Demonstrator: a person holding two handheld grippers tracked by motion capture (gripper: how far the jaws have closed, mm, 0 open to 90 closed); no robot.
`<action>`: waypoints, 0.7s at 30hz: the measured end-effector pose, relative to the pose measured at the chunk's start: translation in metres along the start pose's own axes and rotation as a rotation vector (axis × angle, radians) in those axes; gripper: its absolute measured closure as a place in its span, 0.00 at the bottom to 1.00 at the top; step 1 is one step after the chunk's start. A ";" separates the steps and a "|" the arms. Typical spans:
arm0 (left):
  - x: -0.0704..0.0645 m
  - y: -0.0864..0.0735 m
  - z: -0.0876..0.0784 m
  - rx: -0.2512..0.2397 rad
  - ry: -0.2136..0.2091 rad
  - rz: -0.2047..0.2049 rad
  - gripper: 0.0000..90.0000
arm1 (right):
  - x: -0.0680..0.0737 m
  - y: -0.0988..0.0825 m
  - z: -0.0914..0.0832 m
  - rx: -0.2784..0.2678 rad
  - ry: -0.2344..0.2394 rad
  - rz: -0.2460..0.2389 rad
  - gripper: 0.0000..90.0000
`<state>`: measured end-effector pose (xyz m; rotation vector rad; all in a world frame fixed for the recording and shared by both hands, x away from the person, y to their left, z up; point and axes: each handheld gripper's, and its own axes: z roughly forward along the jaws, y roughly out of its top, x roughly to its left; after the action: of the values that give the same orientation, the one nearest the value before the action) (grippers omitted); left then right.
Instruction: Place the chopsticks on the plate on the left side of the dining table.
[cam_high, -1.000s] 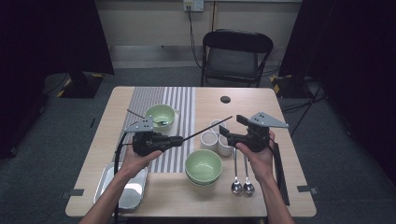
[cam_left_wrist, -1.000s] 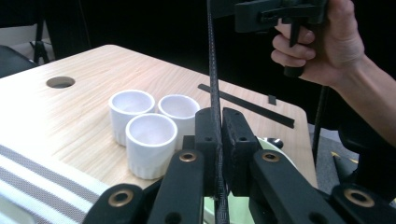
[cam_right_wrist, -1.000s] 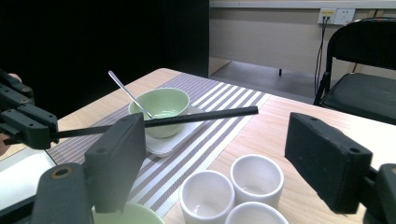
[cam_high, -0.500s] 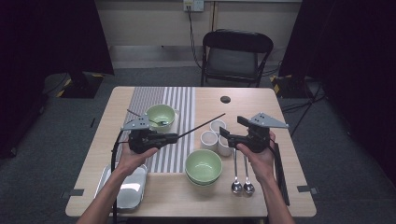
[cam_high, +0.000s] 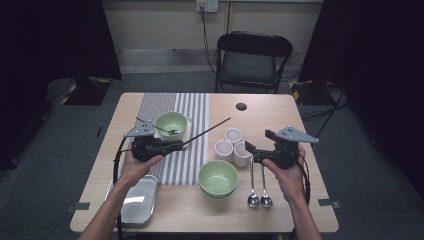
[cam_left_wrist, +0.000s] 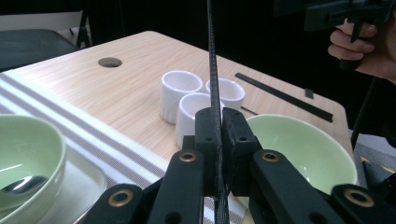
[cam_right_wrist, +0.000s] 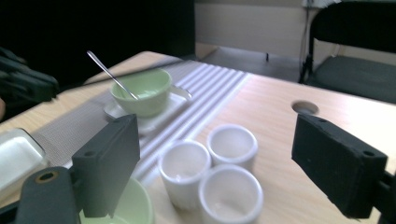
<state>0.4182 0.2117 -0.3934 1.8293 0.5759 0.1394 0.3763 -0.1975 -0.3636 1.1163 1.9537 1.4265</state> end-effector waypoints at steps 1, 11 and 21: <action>0.002 0.000 -0.002 0.003 0.007 0.001 0.95 | -0.002 -0.003 -0.001 0.007 -0.012 0.006 0.16; 0.021 -0.007 -0.012 0.008 0.061 -0.020 0.95 | -0.030 -0.041 -0.021 0.101 -0.098 0.042 0.16; 0.040 -0.019 -0.019 0.042 0.105 -0.047 0.95 | -0.061 -0.086 -0.040 0.204 -0.210 0.078 0.16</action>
<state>0.4400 0.2507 -0.4121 1.8558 0.6998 0.1940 0.3516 -0.2806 -0.4351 1.3867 1.9545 1.1135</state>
